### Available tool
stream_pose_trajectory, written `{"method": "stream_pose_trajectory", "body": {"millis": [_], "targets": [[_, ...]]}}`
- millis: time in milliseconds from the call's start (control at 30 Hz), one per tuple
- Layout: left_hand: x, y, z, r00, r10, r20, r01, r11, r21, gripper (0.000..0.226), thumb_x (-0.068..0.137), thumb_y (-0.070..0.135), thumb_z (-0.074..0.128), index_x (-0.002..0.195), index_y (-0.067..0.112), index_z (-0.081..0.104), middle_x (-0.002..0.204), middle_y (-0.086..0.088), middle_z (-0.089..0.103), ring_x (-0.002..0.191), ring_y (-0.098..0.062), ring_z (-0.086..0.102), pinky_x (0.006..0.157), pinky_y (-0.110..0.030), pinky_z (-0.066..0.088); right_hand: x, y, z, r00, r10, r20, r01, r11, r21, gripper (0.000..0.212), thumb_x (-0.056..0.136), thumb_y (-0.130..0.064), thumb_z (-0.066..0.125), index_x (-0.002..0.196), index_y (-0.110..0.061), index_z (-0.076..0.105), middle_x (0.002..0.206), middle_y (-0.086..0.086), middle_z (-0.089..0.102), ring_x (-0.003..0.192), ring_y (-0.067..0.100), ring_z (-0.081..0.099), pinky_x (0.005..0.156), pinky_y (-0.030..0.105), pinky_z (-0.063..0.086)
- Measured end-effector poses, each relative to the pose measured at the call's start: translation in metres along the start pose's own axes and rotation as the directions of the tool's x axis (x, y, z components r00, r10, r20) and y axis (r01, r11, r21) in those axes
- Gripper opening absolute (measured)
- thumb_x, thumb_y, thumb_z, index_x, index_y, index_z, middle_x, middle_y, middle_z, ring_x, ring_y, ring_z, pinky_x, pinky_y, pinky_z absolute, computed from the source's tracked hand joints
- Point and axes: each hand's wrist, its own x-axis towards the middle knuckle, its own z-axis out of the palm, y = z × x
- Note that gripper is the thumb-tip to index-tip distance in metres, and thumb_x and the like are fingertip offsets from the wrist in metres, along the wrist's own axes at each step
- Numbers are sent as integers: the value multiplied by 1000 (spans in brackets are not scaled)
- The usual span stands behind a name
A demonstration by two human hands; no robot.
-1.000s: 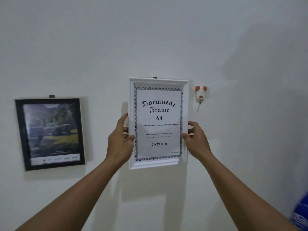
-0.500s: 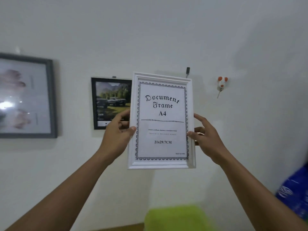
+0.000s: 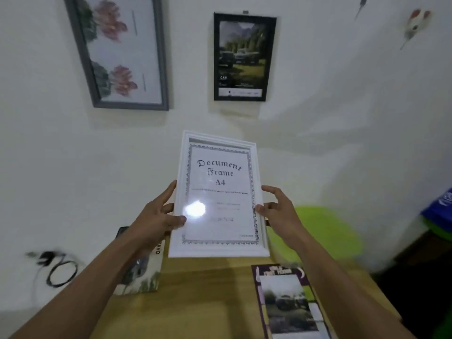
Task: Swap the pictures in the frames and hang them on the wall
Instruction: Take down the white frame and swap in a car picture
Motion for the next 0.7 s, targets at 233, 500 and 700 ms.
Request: {"method": "stream_pose_trajectory", "body": {"millis": [233, 500, 700], "targets": [[-14, -64, -25, 986, -18, -169, 33, 996, 88, 77, 84, -10, 61, 145, 31, 37, 112, 1, 70, 94, -18, 71, 73, -31, 59, 4, 60, 95, 991, 137, -9, -136, 971, -197, 29, 95, -24, 63, 123, -21, 56, 114, 0, 55, 90, 12, 61, 72, 25, 47], [-12, -110, -3, 977, 146, -154, -62, 891, 449, 57, 87, 2, 63, 127, 40, 47, 107, 20, 62, 95, 3, 62, 76, -19, 54, 15, 42, 172, 947, 265, 182, -283, 956, 80, 55, 85, -58, 66, 129, -27, 52, 116, -4, 60, 103, 12, 61, 82, 43, 60], [-1, -125, 32, 985, 160, -67, -108, 871, 479, 67, 81, 18, 73, 128, 55, 43, 114, 26, 63, 100, 11, 59, 79, -7, 47, 28, 54, 164, 953, 289, 88, -297, 950, 99, 35, 89, -22, 64, 121, -22, 50, 98, 8, 65, 77, 22, 68, 71, 46, 62]]}}
